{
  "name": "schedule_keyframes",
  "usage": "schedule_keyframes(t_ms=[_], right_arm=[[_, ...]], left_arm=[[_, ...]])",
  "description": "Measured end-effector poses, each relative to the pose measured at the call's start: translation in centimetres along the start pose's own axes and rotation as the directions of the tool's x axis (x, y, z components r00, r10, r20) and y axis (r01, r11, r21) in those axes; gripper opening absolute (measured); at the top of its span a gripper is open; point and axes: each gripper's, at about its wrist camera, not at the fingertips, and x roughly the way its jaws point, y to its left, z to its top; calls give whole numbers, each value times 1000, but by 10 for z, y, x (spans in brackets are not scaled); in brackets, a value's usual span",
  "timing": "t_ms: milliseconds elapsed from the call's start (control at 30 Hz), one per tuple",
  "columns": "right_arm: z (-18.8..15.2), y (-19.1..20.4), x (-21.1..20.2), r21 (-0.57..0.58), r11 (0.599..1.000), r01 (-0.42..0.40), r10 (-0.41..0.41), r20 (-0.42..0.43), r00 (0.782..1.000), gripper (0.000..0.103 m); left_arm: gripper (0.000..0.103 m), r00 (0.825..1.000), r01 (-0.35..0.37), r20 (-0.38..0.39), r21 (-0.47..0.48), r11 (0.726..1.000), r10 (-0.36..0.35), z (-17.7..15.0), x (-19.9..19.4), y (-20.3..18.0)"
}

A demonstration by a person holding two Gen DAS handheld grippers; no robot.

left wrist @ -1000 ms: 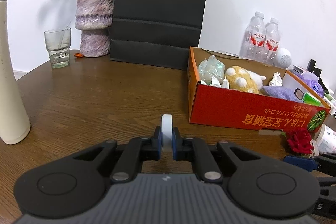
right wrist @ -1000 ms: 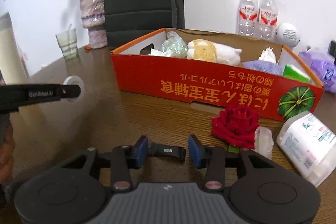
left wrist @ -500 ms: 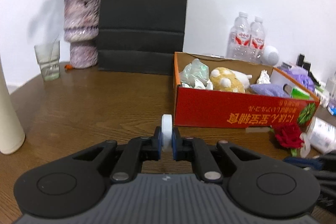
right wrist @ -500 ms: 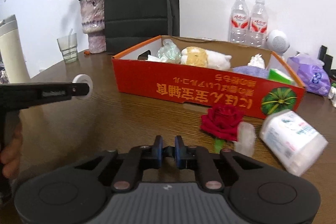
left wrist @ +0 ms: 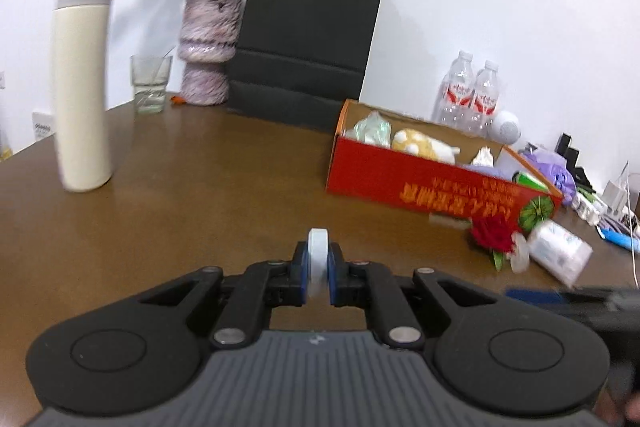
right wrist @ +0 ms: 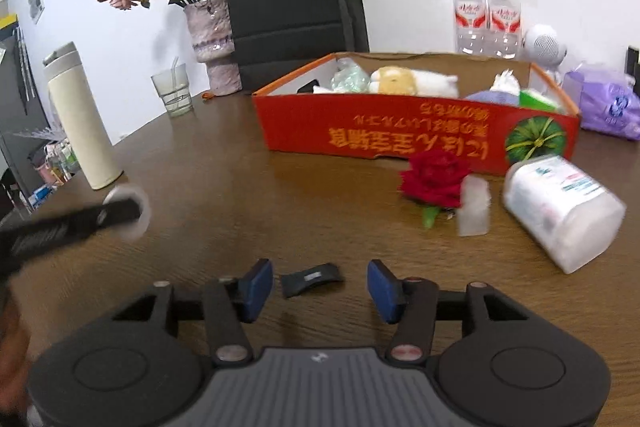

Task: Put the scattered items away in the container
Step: 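Carry the white disc and black item up over the box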

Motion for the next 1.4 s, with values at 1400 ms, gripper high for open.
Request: schedule_keyframes(t_ms=[1400], right_arm=[[-72, 23, -145, 30, 966, 255, -252, 309, 917, 10]], left_arm=[[10, 978, 84, 170, 206, 975, -121, -51, -90, -89]])
